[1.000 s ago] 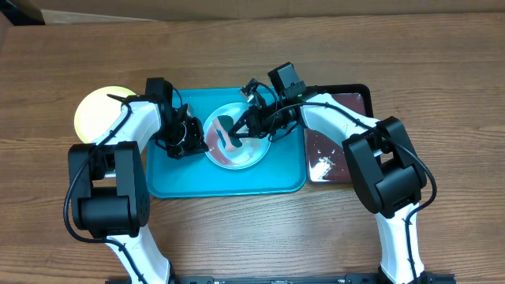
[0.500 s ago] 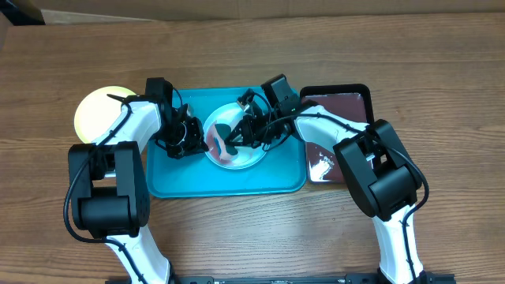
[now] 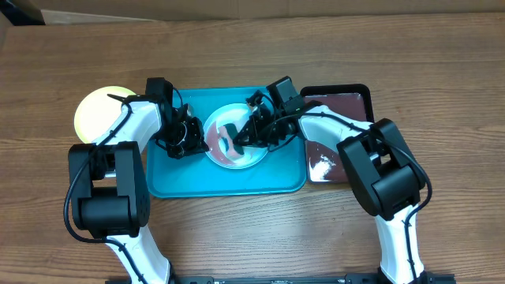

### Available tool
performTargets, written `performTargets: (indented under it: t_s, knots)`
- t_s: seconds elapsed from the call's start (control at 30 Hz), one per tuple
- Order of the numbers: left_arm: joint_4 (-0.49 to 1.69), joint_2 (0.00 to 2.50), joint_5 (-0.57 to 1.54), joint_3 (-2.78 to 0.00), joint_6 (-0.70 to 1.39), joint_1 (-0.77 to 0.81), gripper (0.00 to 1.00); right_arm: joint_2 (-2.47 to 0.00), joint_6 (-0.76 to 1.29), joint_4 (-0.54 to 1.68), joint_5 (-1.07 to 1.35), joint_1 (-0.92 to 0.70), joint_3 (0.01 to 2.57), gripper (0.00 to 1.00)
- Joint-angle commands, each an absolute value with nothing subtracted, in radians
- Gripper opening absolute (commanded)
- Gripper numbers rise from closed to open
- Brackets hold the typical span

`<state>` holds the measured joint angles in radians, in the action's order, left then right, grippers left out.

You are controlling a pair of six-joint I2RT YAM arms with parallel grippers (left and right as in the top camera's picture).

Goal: Clean dirty plates on tray and stack at the side

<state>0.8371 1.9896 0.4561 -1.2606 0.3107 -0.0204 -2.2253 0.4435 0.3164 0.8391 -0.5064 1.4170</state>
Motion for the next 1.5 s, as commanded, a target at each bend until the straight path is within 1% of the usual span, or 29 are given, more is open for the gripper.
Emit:
performTargets:
  t_s: [0.0, 0.23, 0.43, 0.53, 0.6, 0.7, 0.73, 0.83, 0.9, 1.03, 1.2, 1.27, 1.33, 1.37, 1.43, 1.47]
  knots:
    - [0.833, 1.969, 0.426, -1.250, 0.292, -0.019, 0.04, -2.130, 0.391, 0.354, 0.694, -0.494, 1.424, 0.04]
    - [0.834, 1.969, 0.427, -1.250, 0.292, -0.019, 0.04, -2.065, 0.343, 0.427, 0.676, -0.482, 1.482, 0.04]
    - [0.833, 1.969, 0.426, -1.250, 0.292, -0.019, 0.04, -1.993, 0.297, 0.468, 0.868, -0.435, 1.502, 0.04]
    - [0.833, 1.969, 0.426, -1.250, 0.292, -0.019, 0.04, -1.950, 0.255, 0.559, 0.868, -0.389, 1.502, 0.04]
    - [0.833, 1.969, 0.426, -1.250, 0.292, -0.019, 0.04, -1.924, 0.204, 0.657, 0.848, -0.339, 1.502, 0.04]
    - [0.833, 1.969, 0.426, -1.250, 0.292, -0.019, 0.04, -1.908, 0.163, 0.785, 0.759, -0.263, 1.502, 0.04]
    - [0.831, 1.969, 0.426, -1.250, 0.292, -0.019, 0.04, -1.908, 0.147, 0.860, 0.676, -0.205, 1.501, 0.04]
    - [0.829, 1.969, 0.426, -1.250, 0.292, -0.019, 0.04, -1.908, 0.147, 0.936, 0.502, -0.140, 1.499, 0.04]
    - [0.827, 1.969, 0.426, -1.250, 0.292, -0.019, 0.04, -1.908, 0.142, 0.977, 0.338, -0.109, 1.499, 0.04]
    - [0.820, 1.969, 0.426, -1.250, 0.296, -0.018, 0.05, -1.909, 0.121, 1.020, 0.106, -0.098, 1.496, 0.04]
    - [0.814, 1.969, 0.426, -1.250, 0.295, -0.018, 0.04, -1.909, 0.028, 1.023, 0.017, -0.130, 1.493, 0.04]
    - [0.813, 1.969, 0.426, -1.250, 0.295, -0.018, 0.05, -1.909, 0.022, 1.024, 0.009, -0.139, 1.493, 0.09]
    - [0.810, 1.969, 0.421, -1.250, 0.296, -0.018, 0.05, -1.909, 0.022, 1.028, 0.010, -0.145, 1.493, 0.22]
    - [0.807, 1.969, 0.417, -1.250, 0.296, -0.018, 0.05, -1.909, 0.022, 1.032, 0.018, -0.146, 1.493, 0.29]
    - [0.806, 1.969, 0.415, -1.250, 0.296, -0.018, 0.05, -1.909, 0.022, 1.036, 0.036, -0.147, 1.493, 0.47]
    - [0.805, 1.969, 0.415, -1.250, 0.296, -0.018, 0.05, -1.909, 0.022, 1.039, 0.038, -0.147, 1.493, 0.57]
